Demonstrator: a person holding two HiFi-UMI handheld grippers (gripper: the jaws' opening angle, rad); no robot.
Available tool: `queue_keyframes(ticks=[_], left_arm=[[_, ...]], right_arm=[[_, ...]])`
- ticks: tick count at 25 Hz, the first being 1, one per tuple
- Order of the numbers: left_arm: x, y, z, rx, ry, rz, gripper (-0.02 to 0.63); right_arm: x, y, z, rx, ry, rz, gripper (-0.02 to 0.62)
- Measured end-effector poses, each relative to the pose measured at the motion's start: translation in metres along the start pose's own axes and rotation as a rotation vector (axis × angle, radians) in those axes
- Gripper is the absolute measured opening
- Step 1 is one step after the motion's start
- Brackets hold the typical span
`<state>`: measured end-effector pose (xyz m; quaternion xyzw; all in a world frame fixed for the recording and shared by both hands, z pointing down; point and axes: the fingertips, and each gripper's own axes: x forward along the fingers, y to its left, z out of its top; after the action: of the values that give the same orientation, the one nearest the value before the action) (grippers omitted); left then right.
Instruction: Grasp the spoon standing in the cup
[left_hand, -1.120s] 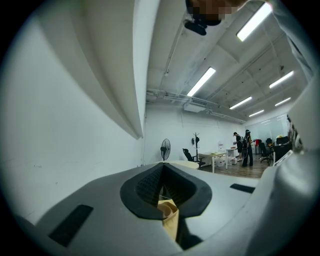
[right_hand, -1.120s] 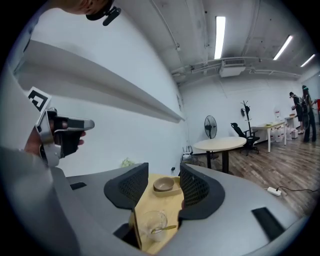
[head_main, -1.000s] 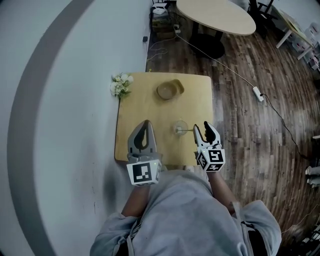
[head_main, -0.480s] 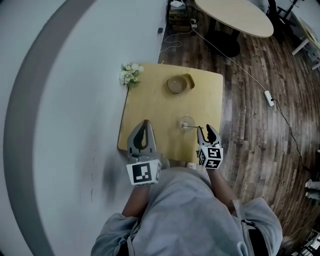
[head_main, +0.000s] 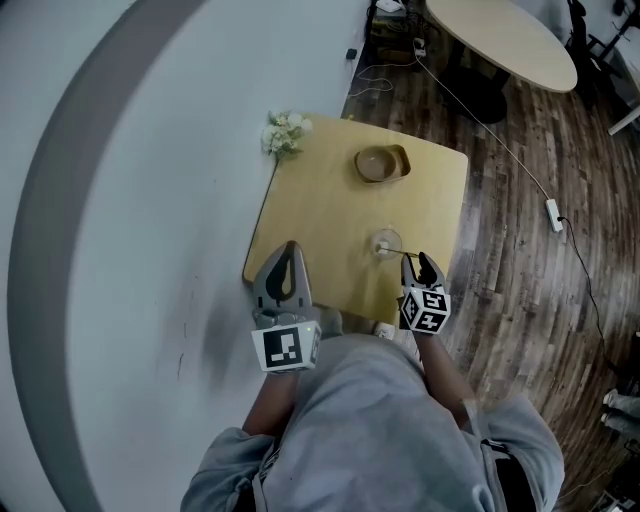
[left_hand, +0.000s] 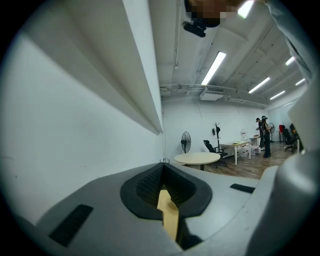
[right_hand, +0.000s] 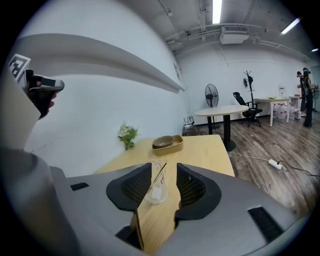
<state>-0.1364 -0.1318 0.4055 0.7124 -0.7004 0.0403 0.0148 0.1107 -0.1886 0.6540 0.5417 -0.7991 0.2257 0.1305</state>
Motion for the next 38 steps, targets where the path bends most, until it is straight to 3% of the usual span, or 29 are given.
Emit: queue_keyframes(ticks=[7, 13, 20, 28, 38], left_arm=[[-0.014, 0.010, 0.001, 0.013, 0.009, 0.052, 0.002], [-0.024, 0.020, 0.002, 0.027, 0.005, 0.091, 0.002], [-0.032, 0.028, -0.003, -0.005, 0.009, 0.121, 0.002], [-0.028, 0.022, -0.005, -0.014, -0.003, 0.086, 0.002], [-0.009, 0.001, 0.000, -0.015, -0.018, -0.010, 0.002]], right_arm=[[0.009, 0.004, -0.008, 0.092, 0.019, 0.039, 0.141], [0.016, 0.006, -0.009, 0.132, 0.020, 0.038, 0.037], [0.012, 0.017, 0.000, 0.181, -0.006, 0.067, 0.005], [0.000, 0.032, 0.029, 0.059, -0.074, 0.082, 0.005], [-0.027, 0.032, 0.067, 0.108, -0.168, 0.075, 0.005]])
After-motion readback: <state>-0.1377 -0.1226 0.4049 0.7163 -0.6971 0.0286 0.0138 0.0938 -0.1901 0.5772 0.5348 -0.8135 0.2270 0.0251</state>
